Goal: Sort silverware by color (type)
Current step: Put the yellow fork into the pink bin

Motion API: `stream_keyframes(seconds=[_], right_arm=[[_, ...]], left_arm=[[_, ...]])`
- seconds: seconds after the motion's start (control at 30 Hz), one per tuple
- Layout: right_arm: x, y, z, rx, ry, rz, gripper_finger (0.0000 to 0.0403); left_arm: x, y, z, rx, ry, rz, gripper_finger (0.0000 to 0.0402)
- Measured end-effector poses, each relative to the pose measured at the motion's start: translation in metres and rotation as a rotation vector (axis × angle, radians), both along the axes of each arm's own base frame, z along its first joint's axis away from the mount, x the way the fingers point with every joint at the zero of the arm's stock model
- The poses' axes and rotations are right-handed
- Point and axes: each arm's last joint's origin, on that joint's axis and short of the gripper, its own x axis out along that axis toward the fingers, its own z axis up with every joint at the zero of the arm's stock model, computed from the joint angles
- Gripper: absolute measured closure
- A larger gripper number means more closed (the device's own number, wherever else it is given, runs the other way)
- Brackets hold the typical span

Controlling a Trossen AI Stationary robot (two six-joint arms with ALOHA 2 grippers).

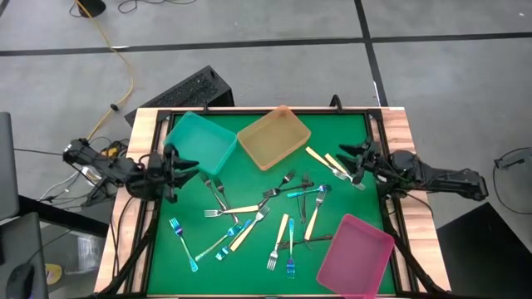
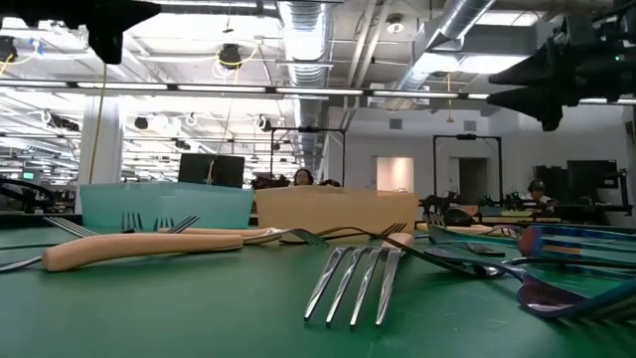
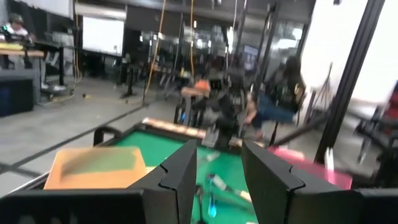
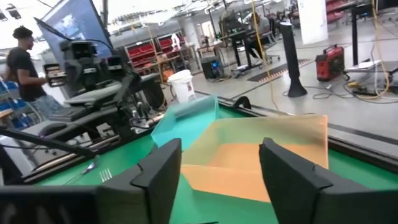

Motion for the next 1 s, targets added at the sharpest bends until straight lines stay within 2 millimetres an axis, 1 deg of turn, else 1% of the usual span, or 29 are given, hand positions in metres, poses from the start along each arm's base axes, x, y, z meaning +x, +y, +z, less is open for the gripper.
stream_keyframes(seconds=[0.17, 0.27, 0.33, 0.43, 0.53, 0.63, 0.77, 0.9, 0.93, 1.0], right_arm=[[0.005, -0.003, 0.016, -0.014, 0.033, -0.020, 0.0150], [0.011, -0.005, 0.025, -0.021, 0.100, -0.034, 0.0149], [0.016, -0.008, 0.029, -0.010, 0.186, -0.068, 0.0149], [0.023, -0.012, 0.031, 0.012, 0.360, -0.110, 0.0149], [0.033, -0.016, 0.033, 0.033, 0.494, -0.128, 0.0149], [0.044, -0.022, 0.032, 0.055, 0.606, -0.145, 0.0148], [0.055, -0.029, 0.030, 0.086, 0.749, -0.166, 0.0143], [0.061, -0.035, 0.026, 0.118, 0.865, -0.189, 0.0137], [0.063, -0.037, 0.026, 0.122, 0.881, -0.192, 0.0137], [0.066, -0.039, 0.025, 0.132, 0.906, -0.198, 0.0136]], left_arm=[[0.015, -0.007, 0.015, 0.052, 0.126, -0.003, 0.0289], [0.022, -0.010, 0.027, 0.074, 0.201, -0.003, 0.0289], [0.025, -0.011, 0.033, 0.084, 0.261, 0.001, 0.0289], [0.028, -0.012, 0.041, 0.084, 0.329, 0.015, 0.0289], [0.031, -0.012, 0.046, 0.064, 0.366, 0.028, 0.0289], [0.034, -0.012, 0.046, 0.048, 0.410, 0.016, 0.0289], [0.038, -0.010, 0.040, -0.002, 0.461, 0.005, 0.0289], [0.044, -0.008, 0.035, -0.037, 0.508, -0.008, 0.0282], [0.046, -0.006, 0.033, -0.034, 0.515, 0.015, 0.0278], [0.048, -0.002, 0.033, 0.016, 0.513, 0.135, 0.0272]])
